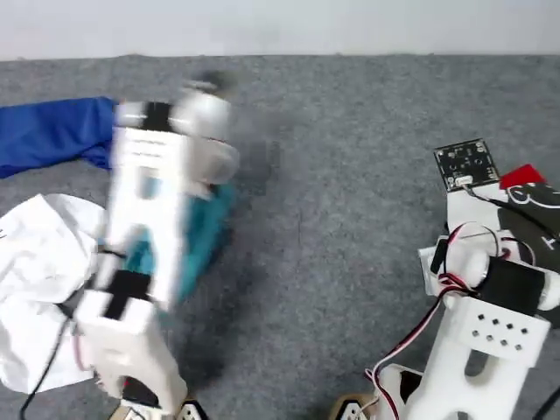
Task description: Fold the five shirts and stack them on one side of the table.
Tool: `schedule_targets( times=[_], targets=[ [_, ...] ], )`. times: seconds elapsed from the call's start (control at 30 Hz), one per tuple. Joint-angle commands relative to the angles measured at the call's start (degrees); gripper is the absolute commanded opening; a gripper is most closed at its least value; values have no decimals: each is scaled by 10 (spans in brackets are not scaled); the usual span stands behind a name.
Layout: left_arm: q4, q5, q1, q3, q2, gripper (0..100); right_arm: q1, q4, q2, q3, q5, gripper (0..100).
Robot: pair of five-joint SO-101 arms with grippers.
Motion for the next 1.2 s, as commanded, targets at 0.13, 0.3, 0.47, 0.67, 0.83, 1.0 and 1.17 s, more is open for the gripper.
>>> schedule_targets(
  times=[0.13, 0.3, 0.47, 0.67, 0.83, 1.0, 1.17],
  targets=[
    [-72, -129, 270, -7, 149, 13, -3, -5, -3, -4, -6, 310],
    [-52, -109, 323, -86, 267, 15, -3, -4, -3, -4, -6, 310],
    [12, -98, 324, -218, 330, 16, -3, -4, -3, -4, -6, 310],
    [12, -42, 319, -341, 332, 96, -3, -7, -3, -3, -4, 310],
    [13, -2, 293, -418, 296, 107, -3, -5, -3, -3, -4, 310],
    [13, -2, 245, -422, 193, 107, -3, -5, -3, -2, -4, 310],
    [13, -3, 224, -401, 91, 107, -3, -5, -3, -1, -4, 310]
  ],
)
